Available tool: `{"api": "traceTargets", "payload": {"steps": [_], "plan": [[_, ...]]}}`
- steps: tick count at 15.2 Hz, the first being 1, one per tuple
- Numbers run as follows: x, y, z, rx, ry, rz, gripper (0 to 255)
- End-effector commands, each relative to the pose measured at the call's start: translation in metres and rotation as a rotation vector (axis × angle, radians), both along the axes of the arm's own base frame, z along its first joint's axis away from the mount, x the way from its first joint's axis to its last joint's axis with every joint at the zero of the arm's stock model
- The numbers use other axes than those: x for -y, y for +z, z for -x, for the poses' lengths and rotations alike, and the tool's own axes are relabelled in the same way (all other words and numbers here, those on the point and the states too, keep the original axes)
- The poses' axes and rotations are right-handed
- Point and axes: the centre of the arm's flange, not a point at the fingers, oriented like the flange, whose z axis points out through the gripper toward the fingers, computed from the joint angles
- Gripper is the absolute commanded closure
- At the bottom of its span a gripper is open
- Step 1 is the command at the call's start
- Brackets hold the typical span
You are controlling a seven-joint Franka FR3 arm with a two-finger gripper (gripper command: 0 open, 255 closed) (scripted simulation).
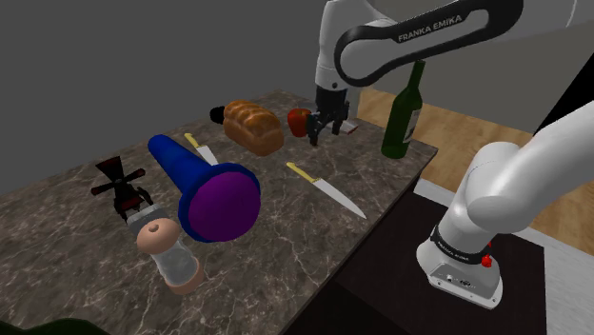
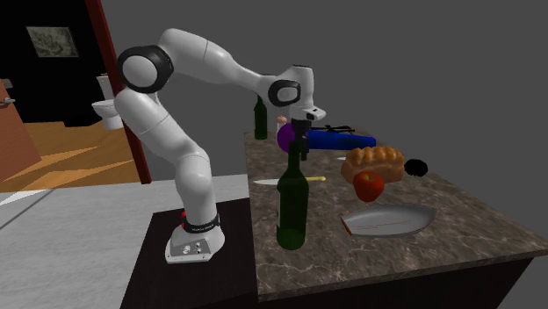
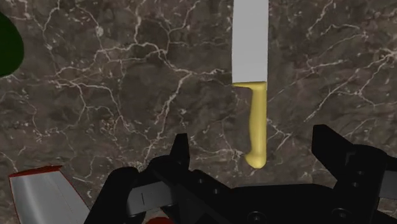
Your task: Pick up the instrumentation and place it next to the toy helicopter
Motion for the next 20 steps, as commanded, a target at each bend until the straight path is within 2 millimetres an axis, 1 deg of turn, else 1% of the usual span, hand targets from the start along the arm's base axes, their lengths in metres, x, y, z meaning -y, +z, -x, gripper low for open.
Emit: {"api": "traceTargets", "payload": {"steps": [1, 6, 7, 14, 15, 20], "plan": [[-0.006, -0.025, -0.013, -0.013, -0.003, -0.007, 0], [-0.026, -0.082, -0.042, -0.047, -0.009, -0.024, 0], [-0.029, -0.091, -0.046, -0.052, -0.01, -0.026, 0], [-0.03, -0.127, -0.047, -0.052, -0.01, -0.026, 0], [-0.03, -0.13, -0.047, -0.052, -0.01, -0.026, 0], [-0.03, -0.13, -0.047, -0.052, -0.01, -0.026, 0]]}}
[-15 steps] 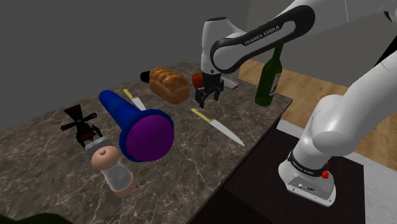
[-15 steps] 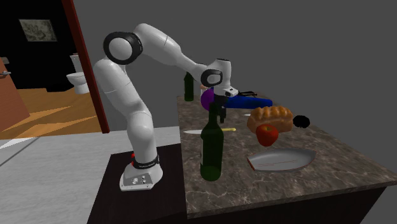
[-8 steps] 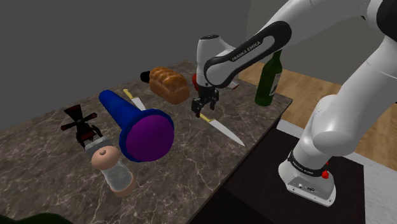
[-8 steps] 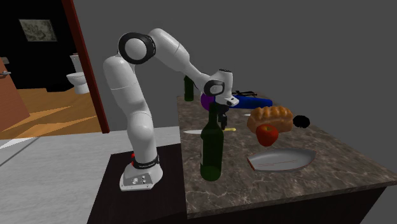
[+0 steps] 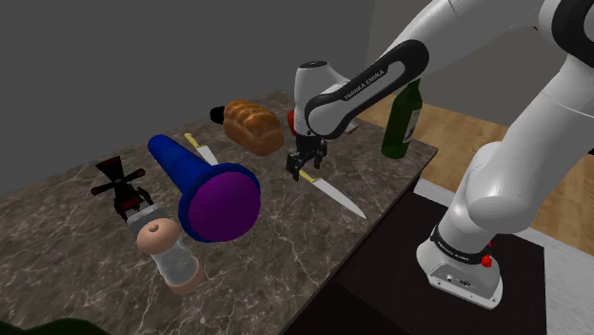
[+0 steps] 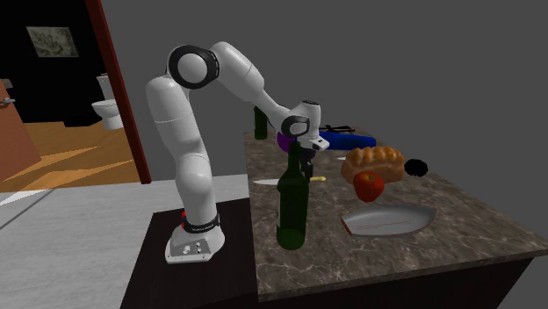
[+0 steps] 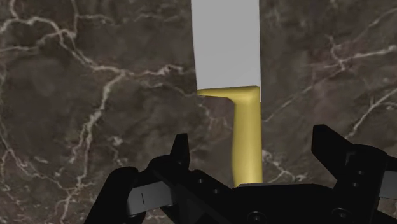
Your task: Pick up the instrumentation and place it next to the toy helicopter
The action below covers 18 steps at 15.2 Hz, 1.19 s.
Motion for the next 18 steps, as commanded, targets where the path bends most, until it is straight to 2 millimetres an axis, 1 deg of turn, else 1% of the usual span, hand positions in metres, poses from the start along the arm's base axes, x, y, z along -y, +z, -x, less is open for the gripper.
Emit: {"api": "traceTargets", "payload": {"steps": [1, 2, 3, 12, 18], "plan": [[0.0, 0.0, 0.0, 0.0, 0.0, 0.0, 0], [0.0, 0.0, 0.0, 0.0, 0.0, 0.0, 0], [0.0, 0.0, 0.0, 0.0, 0.0, 0.0, 255], [0.0, 0.0, 0.0, 0.0, 0.0, 0.0, 255], [0.0, 0.032, 0.0, 0.0, 0.0, 0.0, 255]]}}
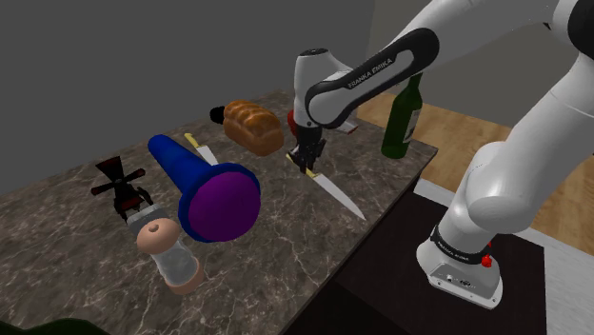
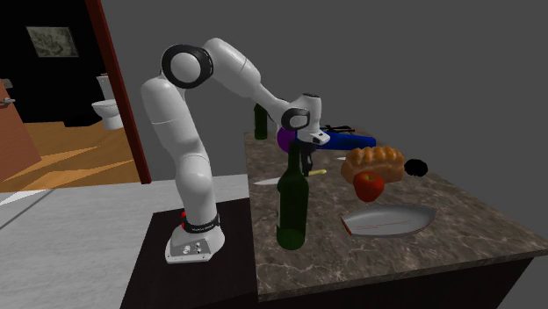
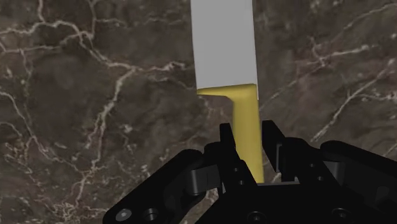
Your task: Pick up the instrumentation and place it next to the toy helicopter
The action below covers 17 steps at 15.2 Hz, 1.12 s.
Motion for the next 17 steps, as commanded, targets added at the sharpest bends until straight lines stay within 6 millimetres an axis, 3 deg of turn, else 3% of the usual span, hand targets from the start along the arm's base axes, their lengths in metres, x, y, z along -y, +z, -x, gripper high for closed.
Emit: {"api": "traceTargets", "payload": {"steps": [1, 17], "plan": [[0.0, 0.01, 0.0, -0.001, 0.0, 0.0, 255], [0.0, 0.094, 0.0, -0.001, 0.0, 0.0, 255]]}}
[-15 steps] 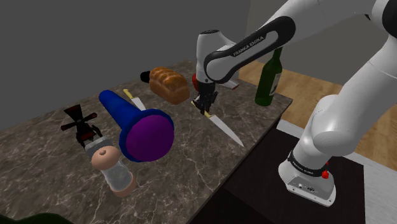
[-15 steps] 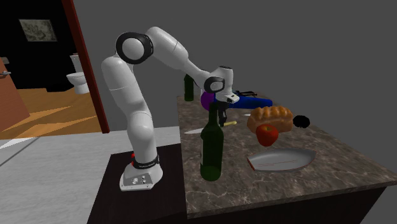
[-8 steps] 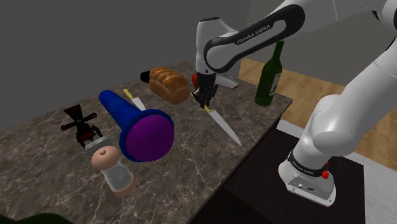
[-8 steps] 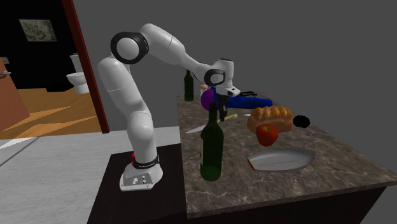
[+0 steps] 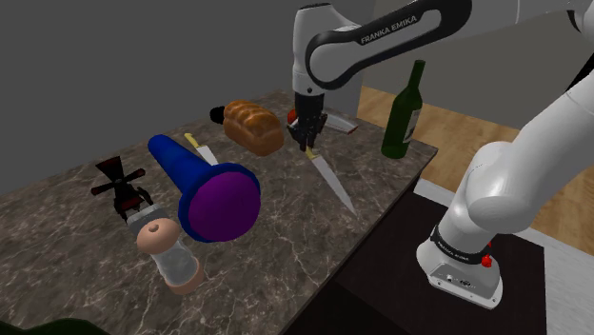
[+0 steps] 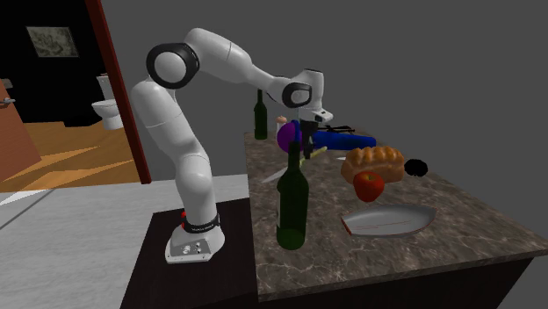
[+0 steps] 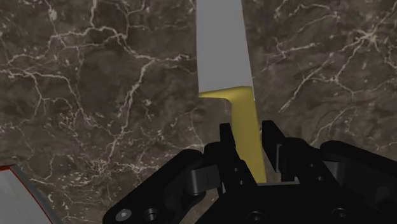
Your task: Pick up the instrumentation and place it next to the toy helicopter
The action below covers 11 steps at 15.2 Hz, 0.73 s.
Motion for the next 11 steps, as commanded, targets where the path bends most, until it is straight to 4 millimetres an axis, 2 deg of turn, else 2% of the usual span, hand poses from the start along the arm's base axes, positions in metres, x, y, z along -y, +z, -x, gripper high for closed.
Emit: {"api": "traceTargets", "payload": {"steps": [1, 10, 11], "plan": [[0.0, 0.012, 0.0, 0.0, 0.0, 0.0, 255], [0.0, 0.055, 0.0, 0.0, 0.0, 0.0, 255], [-0.006, 0.055, -0.011, 0.0, 0.0, 0.0, 255]]}}
